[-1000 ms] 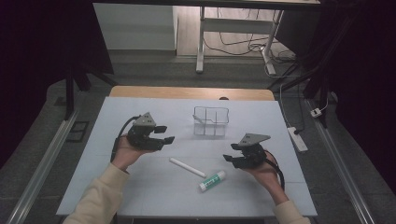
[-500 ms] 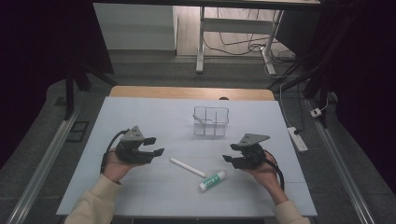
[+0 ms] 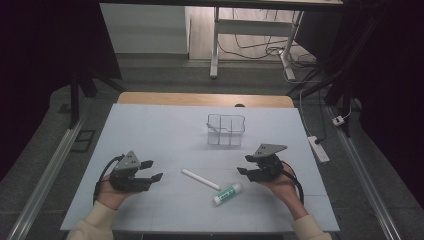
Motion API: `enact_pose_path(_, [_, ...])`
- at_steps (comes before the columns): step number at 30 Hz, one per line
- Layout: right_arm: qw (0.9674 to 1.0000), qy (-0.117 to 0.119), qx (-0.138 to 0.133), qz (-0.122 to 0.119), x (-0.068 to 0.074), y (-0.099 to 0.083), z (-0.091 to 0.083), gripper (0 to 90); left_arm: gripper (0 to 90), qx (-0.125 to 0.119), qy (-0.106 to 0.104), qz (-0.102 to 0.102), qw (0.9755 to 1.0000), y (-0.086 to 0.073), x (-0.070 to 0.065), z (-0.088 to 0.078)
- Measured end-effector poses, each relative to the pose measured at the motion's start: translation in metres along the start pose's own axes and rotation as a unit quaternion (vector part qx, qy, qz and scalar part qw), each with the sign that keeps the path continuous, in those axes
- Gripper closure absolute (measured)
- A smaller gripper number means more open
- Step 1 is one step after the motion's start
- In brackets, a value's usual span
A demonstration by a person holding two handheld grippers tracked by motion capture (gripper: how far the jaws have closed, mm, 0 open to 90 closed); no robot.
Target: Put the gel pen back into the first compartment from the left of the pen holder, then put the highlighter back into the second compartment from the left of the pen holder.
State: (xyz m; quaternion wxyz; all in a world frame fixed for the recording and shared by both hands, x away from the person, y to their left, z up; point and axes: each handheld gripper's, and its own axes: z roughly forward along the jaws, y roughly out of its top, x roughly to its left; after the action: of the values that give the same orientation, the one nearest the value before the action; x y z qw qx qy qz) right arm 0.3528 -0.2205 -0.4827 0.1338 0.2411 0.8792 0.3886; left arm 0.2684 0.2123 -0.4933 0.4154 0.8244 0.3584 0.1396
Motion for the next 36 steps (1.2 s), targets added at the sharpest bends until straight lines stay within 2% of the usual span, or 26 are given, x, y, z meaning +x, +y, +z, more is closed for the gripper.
enact_pose_path(11, [0.9998, 0.019, 0.002, -0.004, 0.006, 0.005, 0.007, 42.3, 37.4, 0.01, 0.004, -0.003, 0.9999, -0.006, 0.003, 0.004])
enact_pose_path(18, [0.9994, 0.033, 0.0, -0.014, 0.016, 0.017, 0.015, 42.0, 36.8, 0.012, 0.007, -0.005, 0.9999, -0.007, 0.004, 0.005])
enact_pose_path(32, [0.9971, 0.066, 0.014, -0.035, 0.04, 0.042, 0.045, 41.3, 36.1, 0.018, 0.002, -0.007, 0.9998, -0.008, 0.004, 0.007])
enact_pose_path(34, [0.9966, 0.071, 0.019, -0.038, 0.043, 0.045, 0.05, 41.2, 35.9, 0.024, 0.005, -0.005, 0.9997, -0.009, 0.004, 0.009])
enact_pose_path(36, [0.996, 0.075, 0.023, -0.043, 0.046, 0.047, 0.054, 40.9, 35.9, 0.018, 0.009, -0.005, 0.9998, -0.009, 0.004, 0.008])
